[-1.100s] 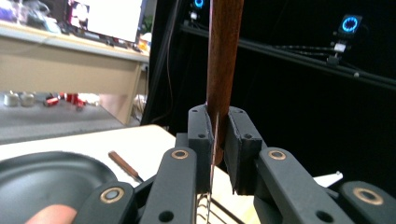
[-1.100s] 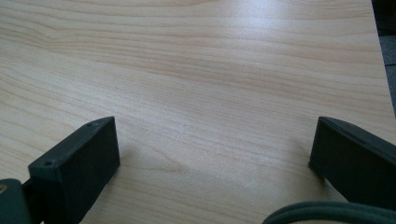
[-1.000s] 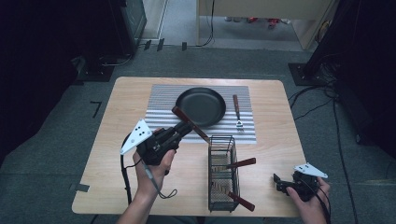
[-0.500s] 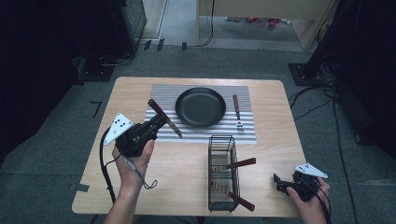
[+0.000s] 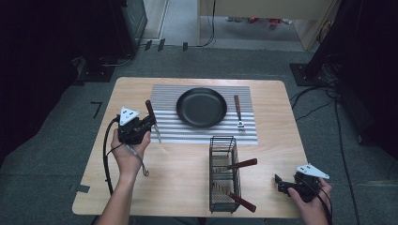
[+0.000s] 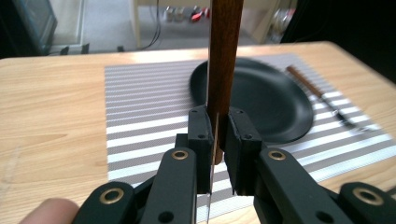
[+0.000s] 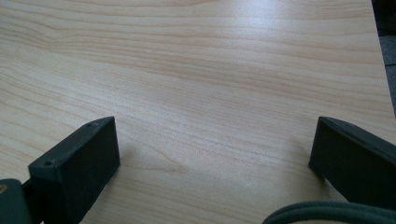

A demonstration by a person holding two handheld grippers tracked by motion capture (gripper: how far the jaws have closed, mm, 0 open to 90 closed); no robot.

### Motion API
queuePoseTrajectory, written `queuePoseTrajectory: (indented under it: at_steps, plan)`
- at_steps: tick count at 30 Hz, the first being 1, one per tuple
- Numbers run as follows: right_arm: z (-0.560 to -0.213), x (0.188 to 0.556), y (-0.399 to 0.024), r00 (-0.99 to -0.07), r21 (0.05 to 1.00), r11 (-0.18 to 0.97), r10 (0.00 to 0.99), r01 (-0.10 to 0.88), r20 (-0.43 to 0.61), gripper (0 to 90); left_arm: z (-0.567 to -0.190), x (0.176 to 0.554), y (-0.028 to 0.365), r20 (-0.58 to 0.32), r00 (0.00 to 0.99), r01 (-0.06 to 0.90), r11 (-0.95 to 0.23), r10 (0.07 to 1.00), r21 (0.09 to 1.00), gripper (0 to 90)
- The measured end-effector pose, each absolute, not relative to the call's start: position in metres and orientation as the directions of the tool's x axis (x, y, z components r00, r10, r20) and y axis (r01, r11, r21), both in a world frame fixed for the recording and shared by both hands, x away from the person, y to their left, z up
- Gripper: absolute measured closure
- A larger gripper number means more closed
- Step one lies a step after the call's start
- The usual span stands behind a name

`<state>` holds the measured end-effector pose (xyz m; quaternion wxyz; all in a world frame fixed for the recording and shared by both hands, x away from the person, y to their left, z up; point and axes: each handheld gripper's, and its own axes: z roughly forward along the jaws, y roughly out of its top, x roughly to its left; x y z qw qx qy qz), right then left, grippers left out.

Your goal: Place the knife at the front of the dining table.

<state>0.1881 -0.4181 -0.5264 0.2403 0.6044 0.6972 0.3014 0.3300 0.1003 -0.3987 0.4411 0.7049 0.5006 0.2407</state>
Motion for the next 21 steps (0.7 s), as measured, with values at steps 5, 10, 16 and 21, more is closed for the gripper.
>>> queuePoseTrajectory:
  at_steps: [5, 10, 16, 21]
  plan:
    - [-0.526, 0.188, -0.418, -0.154, 0.711, 0.087, 0.988, 0.698, 0.030, 1.0, -0.408, 0.353, 0.096, -0.078, 0.357, 0.539, -0.137, 0.931, 0.831, 82.3]
    - [-0.526, 0.188, -0.418, -0.154, 0.711, 0.088, 0.988, 0.698, 0.029, 1.0, -0.410, 0.372, 0.095, -0.062, 0.333, 0.563, -0.146, 0.941, 0.813, 82.2]
    - [-0.526, 0.188, -0.418, -0.154, 0.711, 0.088, 0.988, 0.698, 0.029, 0.9, -0.419, 0.404, 0.092, -0.088, 0.305, 0.603, -0.121, 0.948, 0.789, 82.0]
    - [-0.526, 0.188, -0.418, -0.154, 0.711, 0.088, 0.988, 0.698, 0.029, 0.9, -0.440, 0.439, 0.091, -0.151, 0.275, 0.653, -0.069, 0.950, 0.754, 81.9]
